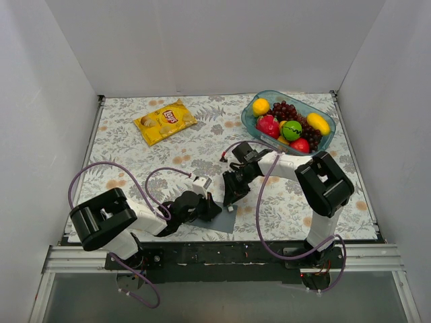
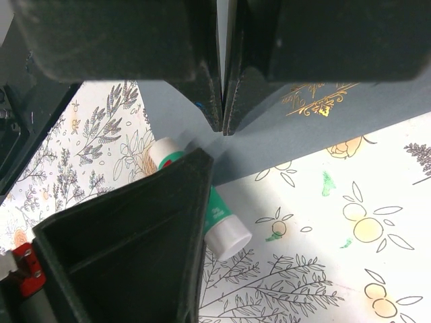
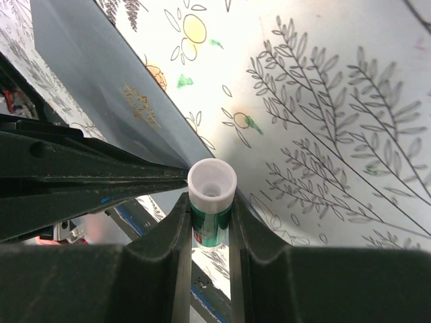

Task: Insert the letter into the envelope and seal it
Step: Seal the envelope at the center of the board.

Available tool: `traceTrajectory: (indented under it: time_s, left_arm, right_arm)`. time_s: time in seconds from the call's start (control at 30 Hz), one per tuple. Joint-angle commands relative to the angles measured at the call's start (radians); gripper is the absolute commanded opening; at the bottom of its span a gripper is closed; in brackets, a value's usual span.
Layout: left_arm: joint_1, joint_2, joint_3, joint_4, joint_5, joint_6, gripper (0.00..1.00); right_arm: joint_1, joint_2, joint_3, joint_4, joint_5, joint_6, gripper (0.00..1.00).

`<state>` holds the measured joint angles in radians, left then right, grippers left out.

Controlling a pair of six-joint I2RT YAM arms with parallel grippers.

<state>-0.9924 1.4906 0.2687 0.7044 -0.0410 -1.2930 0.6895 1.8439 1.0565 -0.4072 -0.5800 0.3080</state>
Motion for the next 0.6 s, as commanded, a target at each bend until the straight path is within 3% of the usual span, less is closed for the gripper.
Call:
traceTrajectory:
  time_s: [0.0, 0.57]
  left_arm:
    - [-0.011, 0.031, -0.036, -0.117, -0.016, 0.009, 0.00]
    - [-0.011, 0.042, -0.022, -0.105, -0.007, 0.021, 0.00]
  right_arm:
    - [-0.004, -0.069, -0.006, -0.054, 0.054, -0.021, 0.01]
    - [0.019, -0.043, -0.092, 0.027, -0.020, 0.005, 0.01]
